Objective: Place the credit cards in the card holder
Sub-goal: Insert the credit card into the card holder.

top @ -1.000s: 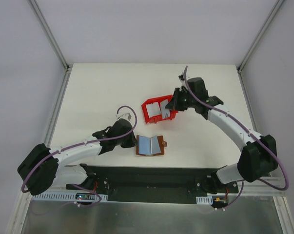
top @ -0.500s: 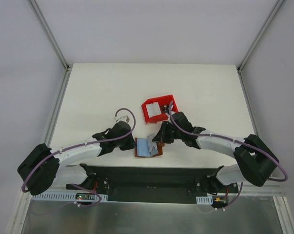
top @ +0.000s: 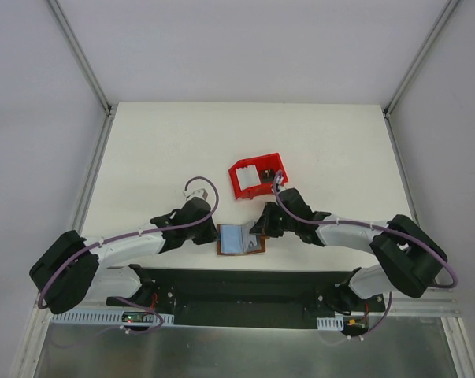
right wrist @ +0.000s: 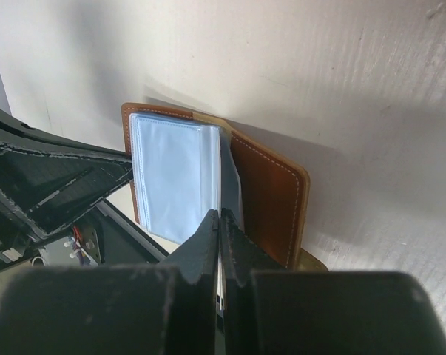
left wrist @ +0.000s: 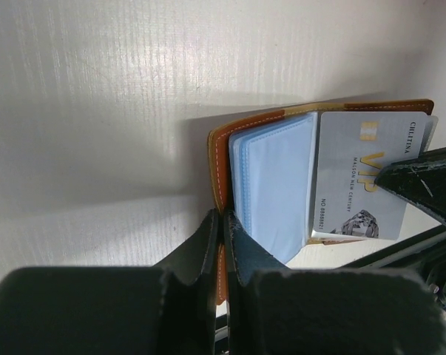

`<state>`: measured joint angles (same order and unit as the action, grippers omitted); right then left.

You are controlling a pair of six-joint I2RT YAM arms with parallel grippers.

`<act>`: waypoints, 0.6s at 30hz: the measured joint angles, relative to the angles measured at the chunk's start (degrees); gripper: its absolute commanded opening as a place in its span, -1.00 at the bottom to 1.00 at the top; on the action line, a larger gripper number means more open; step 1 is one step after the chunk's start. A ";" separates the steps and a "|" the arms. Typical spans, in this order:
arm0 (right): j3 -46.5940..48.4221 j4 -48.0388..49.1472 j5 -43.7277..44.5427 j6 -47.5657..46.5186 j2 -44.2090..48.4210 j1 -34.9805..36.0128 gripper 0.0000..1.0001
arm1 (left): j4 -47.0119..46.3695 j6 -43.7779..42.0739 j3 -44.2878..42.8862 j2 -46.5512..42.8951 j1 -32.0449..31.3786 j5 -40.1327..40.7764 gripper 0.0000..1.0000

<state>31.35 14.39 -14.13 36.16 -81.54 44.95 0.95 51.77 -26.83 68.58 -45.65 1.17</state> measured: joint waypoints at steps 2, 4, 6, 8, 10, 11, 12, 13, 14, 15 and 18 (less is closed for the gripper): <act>-0.39 0.98 -0.04 0.33 -0.50 0.00 -0.99 | -0.26 0.13 0.17 0.46 0.00 0.04 -1.00; -0.74 1.95 -0.04 0.72 -0.94 0.00 -0.99 | -0.48 0.20 0.22 1.16 0.00 0.04 -1.00; -1.03 2.60 -0.04 0.92 -1.03 0.04 -0.99 | -0.68 0.35 0.26 1.79 0.00 0.20 -1.00; -1.09 3.13 -0.04 0.96 -1.18 0.11 -0.99 | -0.81 0.57 0.31 2.21 0.00 0.37 -1.00; -1.11 3.72 -0.04 1.03 -1.60 0.09 -0.99 | -0.94 0.74 0.31 2.36 0.00 0.44 -1.00; -1.14 3.98 -0.02 1.14 -1.79 0.09 -0.99 | -0.98 0.81 0.31 2.43 0.00 0.46 -1.00; -1.18 4.26 -0.02 1.22 -1.99 0.09 -0.99 | -1.09 0.85 0.31 2.51 0.00 0.48 -1.00; -1.20 4.50 -0.02 1.31 -2.14 0.07 -0.99 | -1.09 0.98 0.33 2.60 0.02 0.55 -1.00; -1.22 4.68 -0.02 1.33 -2.19 0.07 -0.99 | -1.11 0.98 0.33 2.69 0.02 0.57 -1.00; -1.22 4.79 -0.02 1.33 -2.19 0.09 -0.99 | -1.11 1.03 0.33 2.69 0.02 0.59 -1.00; -1.25 5.07 -0.02 1.33 -2.19 0.09 -0.99 | -1.14 1.22 0.35 2.73 0.02 0.61 -1.00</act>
<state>30.11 19.46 -14.15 37.50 -83.72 45.04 -0.19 52.99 -26.48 71.31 -45.63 1.78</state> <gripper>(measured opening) 0.009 0.008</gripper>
